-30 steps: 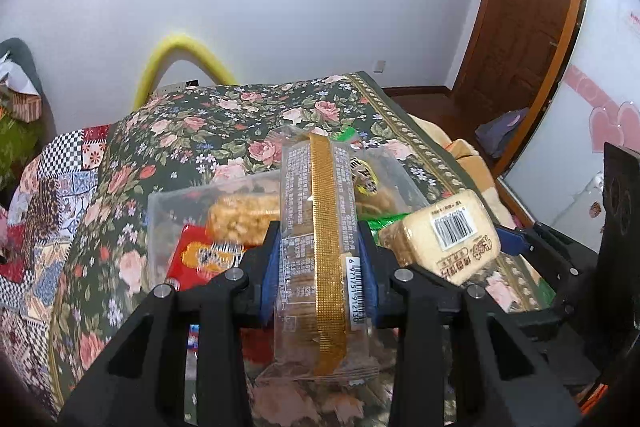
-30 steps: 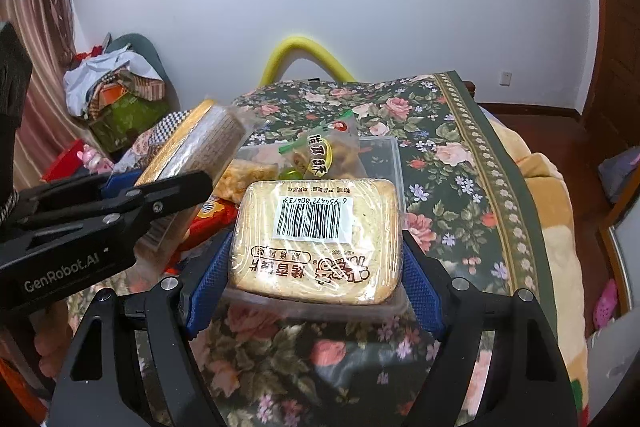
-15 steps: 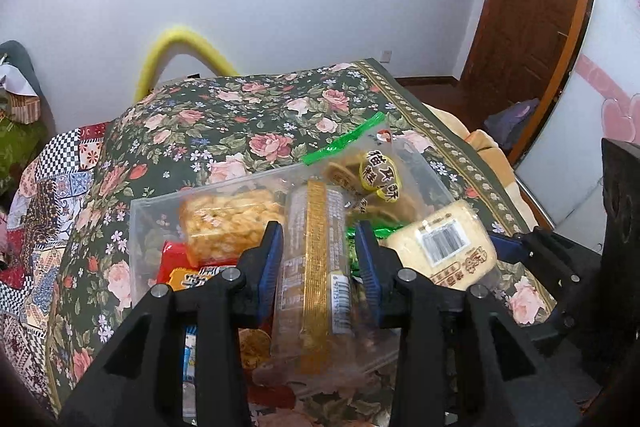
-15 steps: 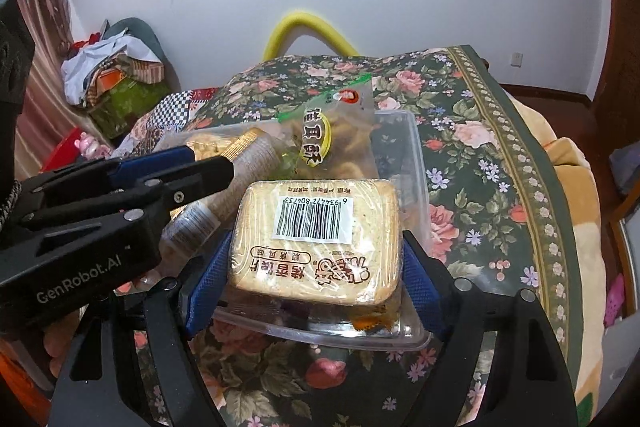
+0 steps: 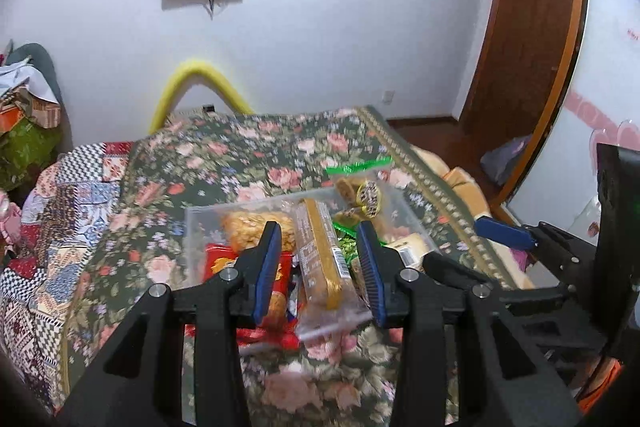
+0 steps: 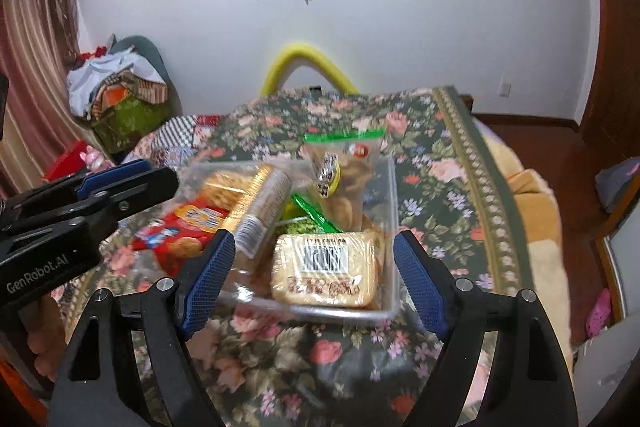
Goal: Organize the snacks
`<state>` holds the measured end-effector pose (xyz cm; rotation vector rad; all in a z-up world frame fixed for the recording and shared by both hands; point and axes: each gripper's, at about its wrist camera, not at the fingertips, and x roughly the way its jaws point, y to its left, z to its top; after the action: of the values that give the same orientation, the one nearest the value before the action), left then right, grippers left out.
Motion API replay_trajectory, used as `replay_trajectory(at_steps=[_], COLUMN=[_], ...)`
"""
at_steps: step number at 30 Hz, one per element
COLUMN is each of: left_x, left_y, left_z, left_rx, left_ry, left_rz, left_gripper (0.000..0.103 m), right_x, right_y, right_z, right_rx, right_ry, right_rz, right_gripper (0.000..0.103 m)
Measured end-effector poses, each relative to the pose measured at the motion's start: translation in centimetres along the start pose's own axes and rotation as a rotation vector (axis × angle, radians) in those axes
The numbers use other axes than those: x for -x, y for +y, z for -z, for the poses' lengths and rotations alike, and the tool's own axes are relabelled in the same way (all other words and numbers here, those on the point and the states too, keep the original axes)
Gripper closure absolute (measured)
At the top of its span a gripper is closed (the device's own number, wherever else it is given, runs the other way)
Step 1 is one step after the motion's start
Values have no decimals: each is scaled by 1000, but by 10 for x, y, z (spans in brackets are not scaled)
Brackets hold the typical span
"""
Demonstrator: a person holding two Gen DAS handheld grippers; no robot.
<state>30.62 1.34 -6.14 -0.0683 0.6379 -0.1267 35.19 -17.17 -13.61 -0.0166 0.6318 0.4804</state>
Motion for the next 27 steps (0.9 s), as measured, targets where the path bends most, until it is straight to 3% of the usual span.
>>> replay_trajectory(at_steps=[9,14,18,22,27], left_x=[120,179,209,227,241], left_y=[-5,-15,-22,-30,-36], left_z=[19,37,50,62,73], left_rx=[36,34,19,-6,-22], left_ry=[-178,-277,-335,-361,-393], left_rz=[-31,-46,-54,-70,-108], left_gripper=[61,43,26,12,3], right_x=[106,158,187,204,211], right_y=[22,42,57,68,73], right_z=[1,11,22,32,41], right_rx=[30,65,94,116,117], right_ry=[-164,-255,-310,-352,-367], right_rz=[-13,-19,-23,-14,-3], right_gripper=[24,22,12,0,0])
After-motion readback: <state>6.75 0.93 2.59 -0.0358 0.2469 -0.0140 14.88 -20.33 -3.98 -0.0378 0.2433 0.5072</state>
